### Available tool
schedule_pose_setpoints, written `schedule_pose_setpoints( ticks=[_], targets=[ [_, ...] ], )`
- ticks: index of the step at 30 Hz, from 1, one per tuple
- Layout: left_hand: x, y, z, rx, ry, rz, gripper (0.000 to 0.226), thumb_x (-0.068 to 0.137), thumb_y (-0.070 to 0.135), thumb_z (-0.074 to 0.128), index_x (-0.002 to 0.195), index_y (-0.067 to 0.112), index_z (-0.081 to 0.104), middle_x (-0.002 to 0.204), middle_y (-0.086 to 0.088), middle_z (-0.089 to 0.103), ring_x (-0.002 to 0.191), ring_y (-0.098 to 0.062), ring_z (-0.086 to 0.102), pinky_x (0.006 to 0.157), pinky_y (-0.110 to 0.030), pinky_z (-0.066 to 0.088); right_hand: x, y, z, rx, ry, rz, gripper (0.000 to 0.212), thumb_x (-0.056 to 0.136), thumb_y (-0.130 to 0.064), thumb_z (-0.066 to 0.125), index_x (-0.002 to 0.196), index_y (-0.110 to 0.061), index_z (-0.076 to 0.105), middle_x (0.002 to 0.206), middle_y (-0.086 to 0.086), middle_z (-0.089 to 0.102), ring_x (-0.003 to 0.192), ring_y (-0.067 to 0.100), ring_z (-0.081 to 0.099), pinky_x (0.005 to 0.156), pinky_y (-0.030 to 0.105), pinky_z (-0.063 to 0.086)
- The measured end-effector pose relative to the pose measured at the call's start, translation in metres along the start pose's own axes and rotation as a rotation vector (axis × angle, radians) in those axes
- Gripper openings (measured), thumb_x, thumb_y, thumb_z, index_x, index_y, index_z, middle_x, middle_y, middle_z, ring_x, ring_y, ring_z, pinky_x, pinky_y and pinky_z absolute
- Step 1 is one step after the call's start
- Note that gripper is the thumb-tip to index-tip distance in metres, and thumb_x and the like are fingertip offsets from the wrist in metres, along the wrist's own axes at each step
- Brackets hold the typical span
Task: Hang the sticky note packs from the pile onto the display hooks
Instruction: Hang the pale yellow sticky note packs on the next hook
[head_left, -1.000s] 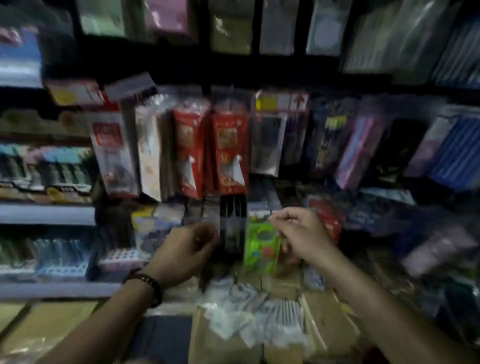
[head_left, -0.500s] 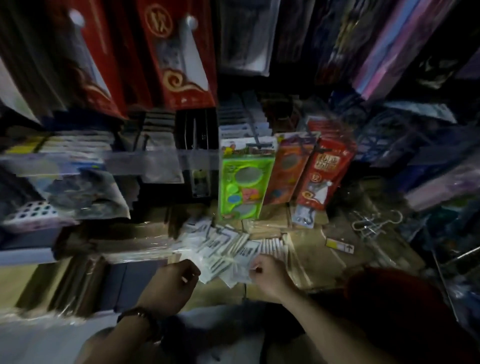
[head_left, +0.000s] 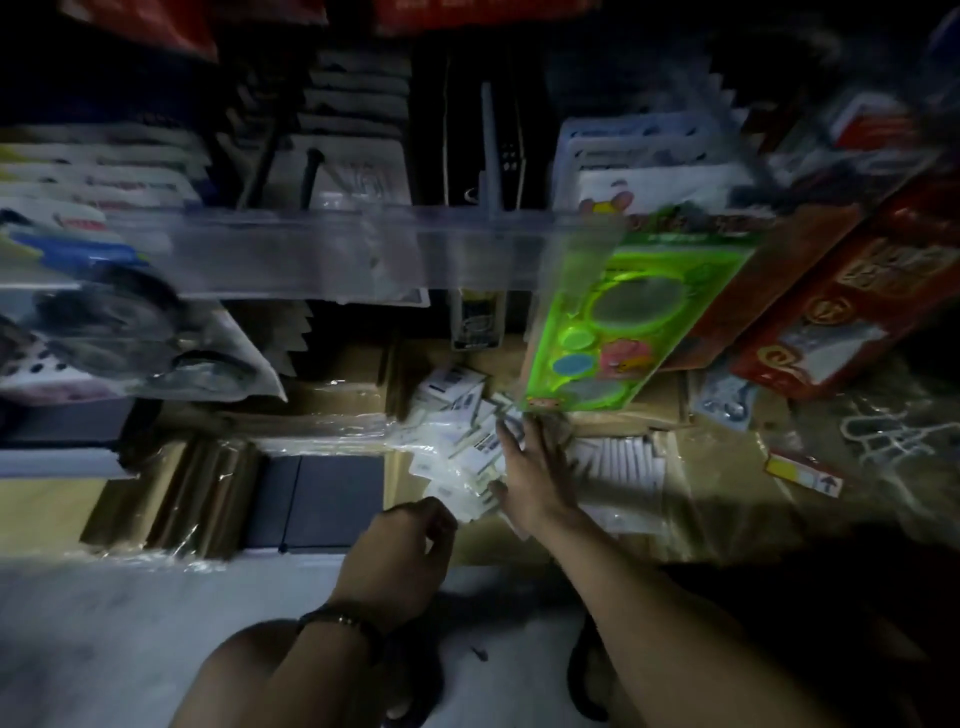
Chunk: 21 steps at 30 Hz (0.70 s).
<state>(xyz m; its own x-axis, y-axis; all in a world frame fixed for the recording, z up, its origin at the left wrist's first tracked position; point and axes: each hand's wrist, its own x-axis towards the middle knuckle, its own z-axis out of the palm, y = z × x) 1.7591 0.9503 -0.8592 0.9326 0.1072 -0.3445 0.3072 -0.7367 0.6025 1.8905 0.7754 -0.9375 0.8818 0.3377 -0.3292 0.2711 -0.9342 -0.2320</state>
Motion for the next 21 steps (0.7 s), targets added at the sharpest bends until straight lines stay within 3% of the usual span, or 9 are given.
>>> schedule_pose_setpoints(
  ticks=[4, 9, 13, 18, 21],
  targets=[
    [0.001, -0.003, 0.001, 0.004, -0.005, -0.006, 0.012, 0.097, 0.038, 0.062, 0.092, 0.049, 0.063, 0.092, 0.023, 0.072, 0.084, -0.004, 0.07, 0.077, -0.033, 0.061, 0.016, 0.001, 0.02, 0.014, -0.014, 0.058, 0.088, 0.099, -0.044, 0.067, 0.166, -0.047, 0.01, 0.176, 0.002, -0.006, 0.163, 0.036, -0.007, 0.123, 0.068, 0.023],
    [0.002, -0.01, -0.001, 0.004, -0.011, -0.004, 0.017, 0.098, 0.037, 0.063, 0.093, 0.053, 0.061, 0.093, 0.024, 0.071, 0.085, -0.002, 0.069, 0.079, -0.032, 0.062, 0.012, 0.003, 0.023, -0.079, 0.055, 0.053, 0.067, 0.095, -0.039, 0.071, 0.154, -0.046, 0.041, 0.164, 0.008, 0.028, 0.154, 0.04, 0.024, 0.112, 0.061, 0.042],
    [0.004, -0.008, -0.004, -0.011, -0.002, 0.001, 0.008, 0.098, 0.04, 0.061, 0.098, 0.047, 0.065, 0.091, 0.023, 0.072, 0.083, -0.005, 0.07, 0.078, -0.035, 0.062, 0.008, 0.003, 0.017, -0.134, 0.025, 0.047, 0.058, 0.097, -0.039, 0.068, 0.149, -0.043, 0.041, 0.156, 0.01, 0.031, 0.142, 0.039, 0.039, 0.101, 0.057, 0.05],
    [0.001, -0.004, -0.003, -0.035, -0.002, 0.038, 0.007, 0.099, 0.039, 0.061, 0.096, 0.045, 0.064, 0.09, 0.022, 0.071, 0.083, -0.005, 0.069, 0.077, -0.033, 0.061, -0.002, 0.006, 0.01, -0.161, 0.034, 0.021, 0.054, 0.102, -0.031, 0.06, 0.151, -0.042, 0.041, 0.157, 0.009, 0.038, 0.143, 0.039, 0.042, 0.1, 0.052, 0.052],
    [0.001, -0.004, -0.002, -0.038, -0.007, 0.041, 0.009, 0.1, 0.039, 0.062, 0.095, 0.045, 0.063, 0.091, 0.022, 0.071, 0.083, -0.004, 0.069, 0.075, -0.027, 0.058, -0.005, 0.006, 0.005, -0.178, 0.01, 0.012, 0.051, 0.103, -0.031, 0.058, 0.15, -0.043, 0.042, 0.158, 0.008, 0.04, 0.144, 0.039, 0.042, 0.103, 0.056, 0.05]
  ],
)
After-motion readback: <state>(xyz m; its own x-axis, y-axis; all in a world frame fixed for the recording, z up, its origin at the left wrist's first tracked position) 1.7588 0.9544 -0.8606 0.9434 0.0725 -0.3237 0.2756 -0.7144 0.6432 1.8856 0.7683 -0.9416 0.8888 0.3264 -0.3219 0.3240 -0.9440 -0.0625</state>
